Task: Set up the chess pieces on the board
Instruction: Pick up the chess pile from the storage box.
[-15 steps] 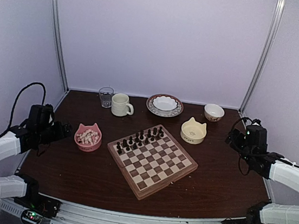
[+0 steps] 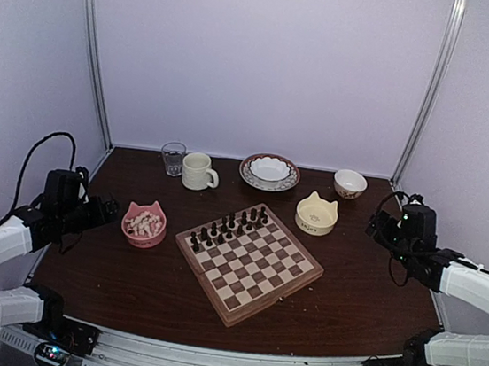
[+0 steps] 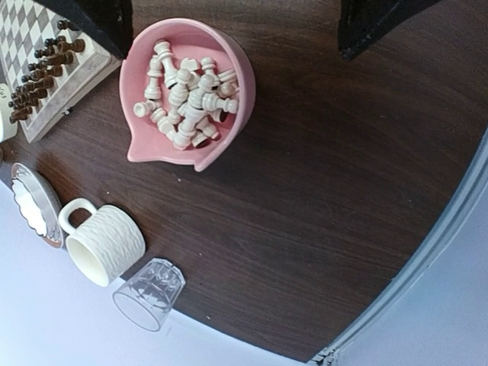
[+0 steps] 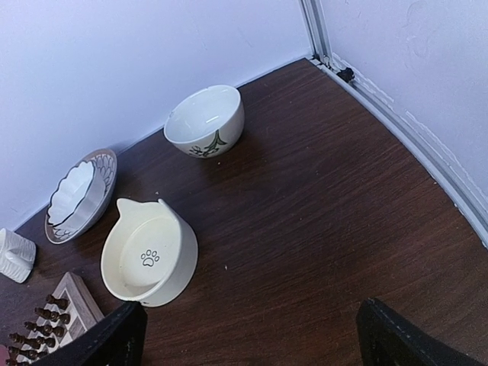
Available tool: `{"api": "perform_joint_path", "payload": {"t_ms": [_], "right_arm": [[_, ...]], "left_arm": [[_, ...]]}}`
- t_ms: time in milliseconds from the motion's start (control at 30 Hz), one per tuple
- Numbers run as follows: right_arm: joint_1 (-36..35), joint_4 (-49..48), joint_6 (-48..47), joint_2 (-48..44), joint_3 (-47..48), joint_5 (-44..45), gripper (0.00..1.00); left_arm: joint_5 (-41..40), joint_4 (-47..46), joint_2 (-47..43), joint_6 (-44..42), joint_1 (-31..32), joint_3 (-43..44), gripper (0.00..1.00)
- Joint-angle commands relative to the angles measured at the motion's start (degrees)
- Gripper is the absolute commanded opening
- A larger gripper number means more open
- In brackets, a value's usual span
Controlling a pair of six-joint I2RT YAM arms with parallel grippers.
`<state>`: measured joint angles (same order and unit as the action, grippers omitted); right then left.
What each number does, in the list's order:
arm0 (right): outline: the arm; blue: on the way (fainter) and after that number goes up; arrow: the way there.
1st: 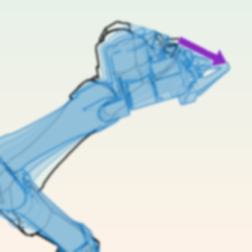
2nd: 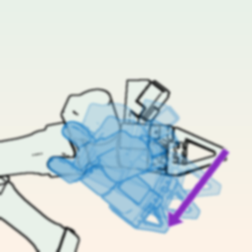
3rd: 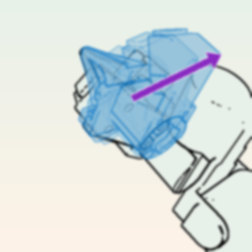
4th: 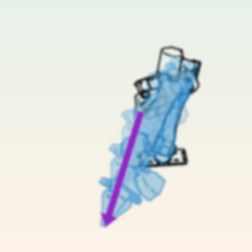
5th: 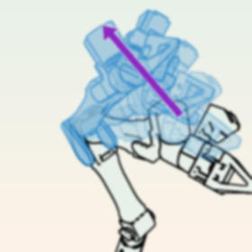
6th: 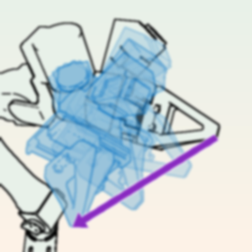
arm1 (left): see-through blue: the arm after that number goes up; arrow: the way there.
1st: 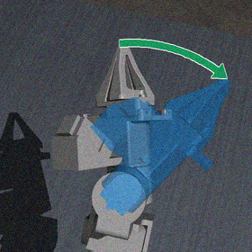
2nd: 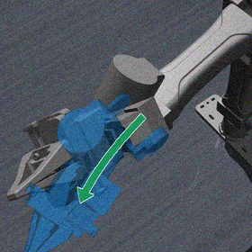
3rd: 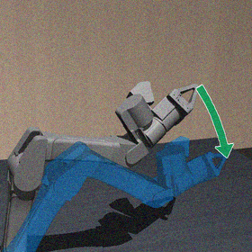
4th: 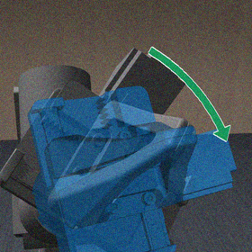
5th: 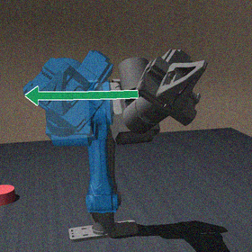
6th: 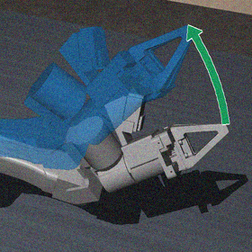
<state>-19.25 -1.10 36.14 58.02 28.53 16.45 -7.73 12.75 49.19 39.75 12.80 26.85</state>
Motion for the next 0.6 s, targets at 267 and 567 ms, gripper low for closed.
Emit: {"api": "perform_joint_path", "payload": {"t_ms": [267, 567], "right_arm": [[0.28, -5.24, -2.57, 4.06, 1.08, -10.66, 0.99], [0.2, -5.87, -2.91, 6.17, 1.98, -13.45, 0.98]], "left_arm": [[11.78, -6.57, 14.88, -7.47, 4.38, 7.17, 0.66], [7.01, -3.39, 22.89, -11.05, 9.08, 12.98, 0.53]]}}
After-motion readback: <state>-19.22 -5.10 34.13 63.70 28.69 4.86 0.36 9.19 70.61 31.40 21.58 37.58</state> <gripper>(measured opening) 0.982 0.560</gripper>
